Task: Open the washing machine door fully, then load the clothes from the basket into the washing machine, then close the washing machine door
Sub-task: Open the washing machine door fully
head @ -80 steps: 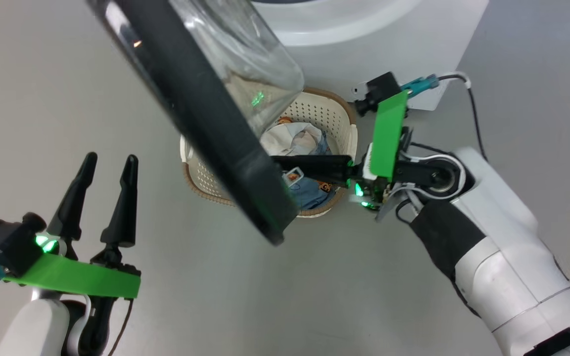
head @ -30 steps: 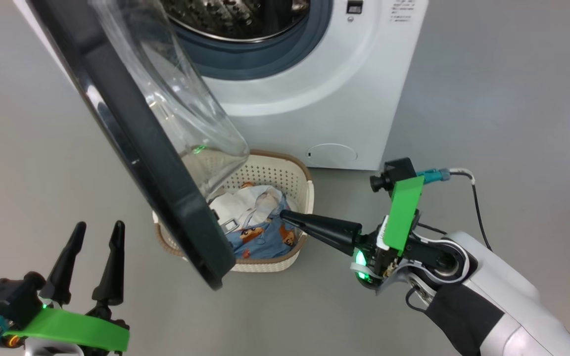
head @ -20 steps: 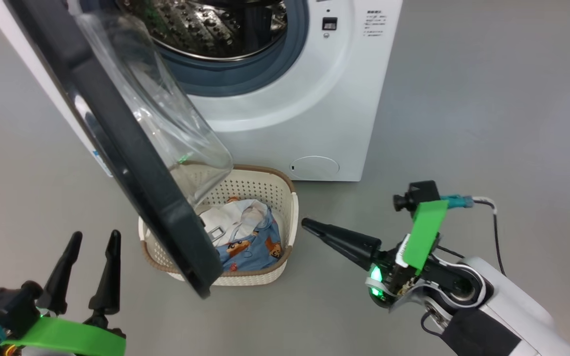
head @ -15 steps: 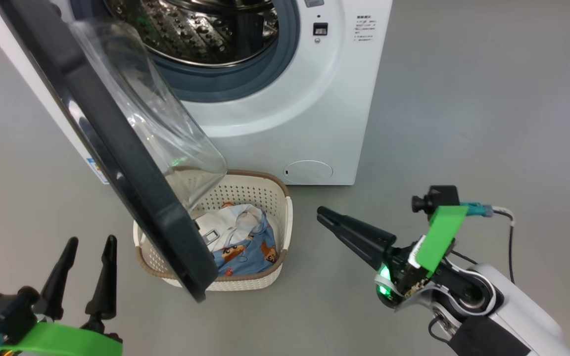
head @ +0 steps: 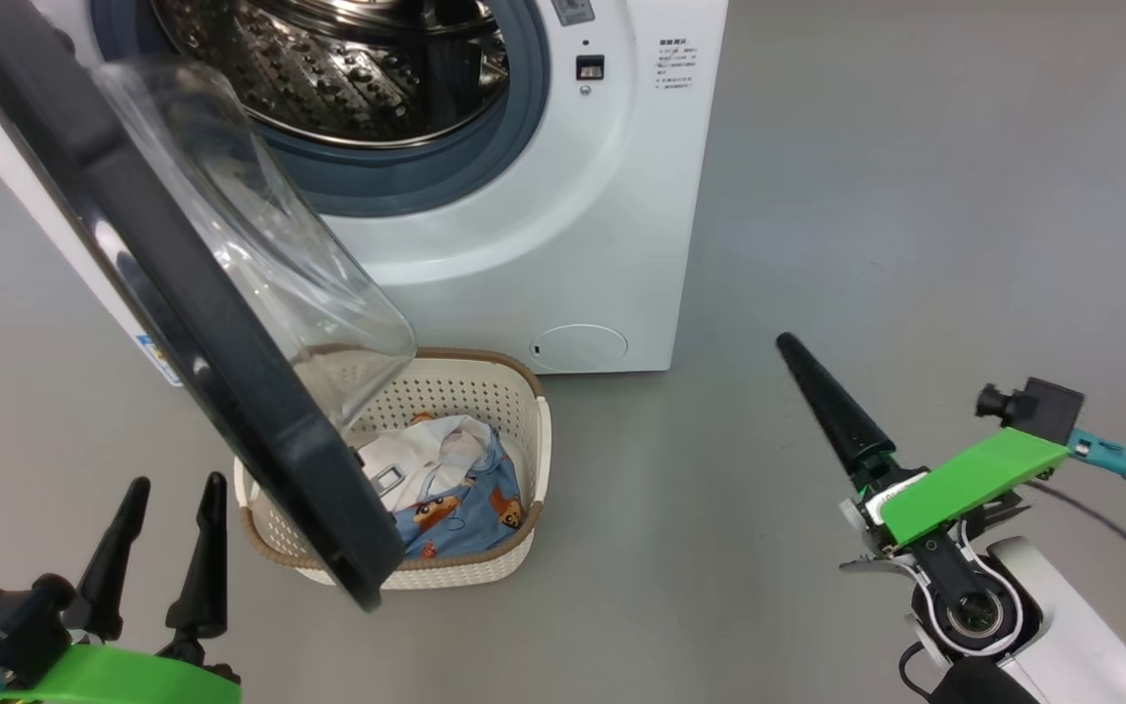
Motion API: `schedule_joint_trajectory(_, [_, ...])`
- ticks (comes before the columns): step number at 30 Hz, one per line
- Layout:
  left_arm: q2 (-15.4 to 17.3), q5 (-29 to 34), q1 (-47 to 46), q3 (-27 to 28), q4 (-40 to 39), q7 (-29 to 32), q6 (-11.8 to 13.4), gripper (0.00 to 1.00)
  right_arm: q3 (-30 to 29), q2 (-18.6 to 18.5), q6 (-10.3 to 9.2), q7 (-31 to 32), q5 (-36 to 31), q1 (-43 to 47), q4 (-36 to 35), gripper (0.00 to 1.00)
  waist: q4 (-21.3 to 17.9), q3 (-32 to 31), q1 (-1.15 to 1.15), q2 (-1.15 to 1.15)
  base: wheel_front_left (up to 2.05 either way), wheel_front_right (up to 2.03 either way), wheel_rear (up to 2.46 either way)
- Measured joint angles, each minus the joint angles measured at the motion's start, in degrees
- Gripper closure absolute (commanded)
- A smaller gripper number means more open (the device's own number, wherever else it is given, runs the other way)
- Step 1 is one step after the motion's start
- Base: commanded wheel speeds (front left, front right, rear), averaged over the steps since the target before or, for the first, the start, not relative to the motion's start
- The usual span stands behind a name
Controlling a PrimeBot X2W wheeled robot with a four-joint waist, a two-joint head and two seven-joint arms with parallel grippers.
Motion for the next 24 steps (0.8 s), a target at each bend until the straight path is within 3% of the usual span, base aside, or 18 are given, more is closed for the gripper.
schedule_joint_trajectory(6, [-0.01, 0.00, 0.00, -0.03, -0.01, 0.00, 0.00, 0.00, 1.29, -0.14, 0.00, -9.61, -11.43, -0.38, 3.58, 0.00, -0.42, 0.11, 0.00, 0.00, 0.00, 0.00, 0.00])
schedule_joint_trajectory(10, [-0.03, 0.00, 0.00, -0.03, -0.02, 0.00, 0.00, 0.00, 0.66, -0.23, 0.00, -11.96, -20.09, -1.49, 7.15, 0.00, -0.45, 0.00, 0.00, 0.00, 0.00, 0.00, 0.00])
schedule_joint_trajectory(24, [-1.33, 2.63, 1.54, 2.34, -0.10, 0.00, 0.00, 0.00, -18.35, 8.73, 0.01, -12.21, -56.93, 2.38, 4.54, 0.00, -1.17, -1.58, 0.00, 0.00, 0.00, 0.00, 0.00])
